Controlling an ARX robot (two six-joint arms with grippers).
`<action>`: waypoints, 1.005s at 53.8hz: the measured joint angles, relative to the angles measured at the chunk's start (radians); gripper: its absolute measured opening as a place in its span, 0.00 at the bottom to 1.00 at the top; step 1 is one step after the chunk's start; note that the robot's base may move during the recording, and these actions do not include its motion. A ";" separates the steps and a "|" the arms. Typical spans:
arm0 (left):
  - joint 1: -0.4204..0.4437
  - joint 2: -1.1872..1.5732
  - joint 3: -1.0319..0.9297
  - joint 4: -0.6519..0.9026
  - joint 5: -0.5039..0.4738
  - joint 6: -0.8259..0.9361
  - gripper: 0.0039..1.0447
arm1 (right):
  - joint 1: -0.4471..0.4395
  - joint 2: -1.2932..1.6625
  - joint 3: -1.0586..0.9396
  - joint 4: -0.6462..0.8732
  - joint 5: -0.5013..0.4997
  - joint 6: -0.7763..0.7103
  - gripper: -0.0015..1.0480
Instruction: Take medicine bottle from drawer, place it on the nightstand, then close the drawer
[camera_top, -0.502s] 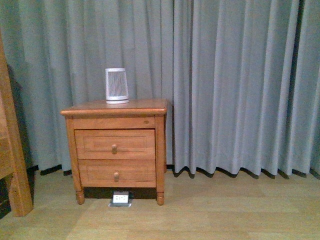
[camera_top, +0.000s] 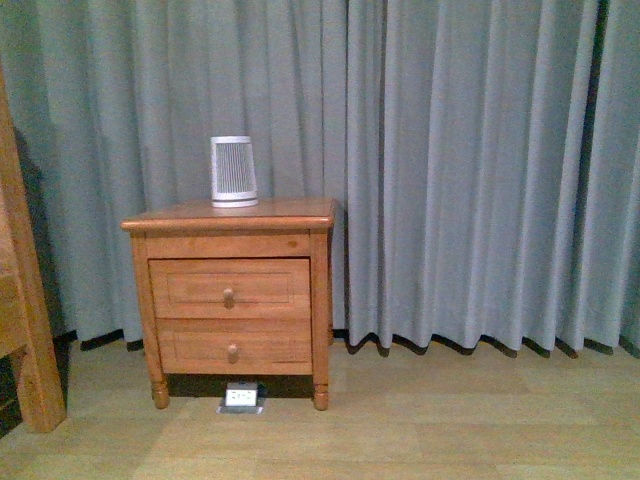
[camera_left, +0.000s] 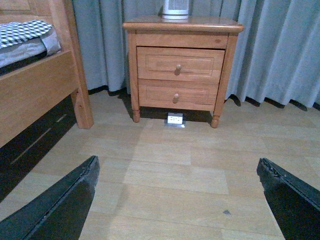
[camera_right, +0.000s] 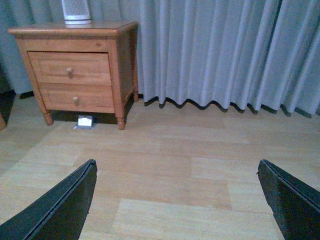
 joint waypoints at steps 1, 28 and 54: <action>0.000 0.000 0.000 0.000 0.000 0.000 0.94 | 0.000 0.000 0.000 0.000 0.000 0.000 0.93; 0.000 0.000 0.000 0.000 0.000 0.000 0.94 | 0.000 0.000 0.000 0.000 0.000 0.000 0.93; 0.000 0.000 0.000 0.000 0.000 0.000 0.94 | 0.000 0.000 0.000 0.000 0.000 0.000 0.93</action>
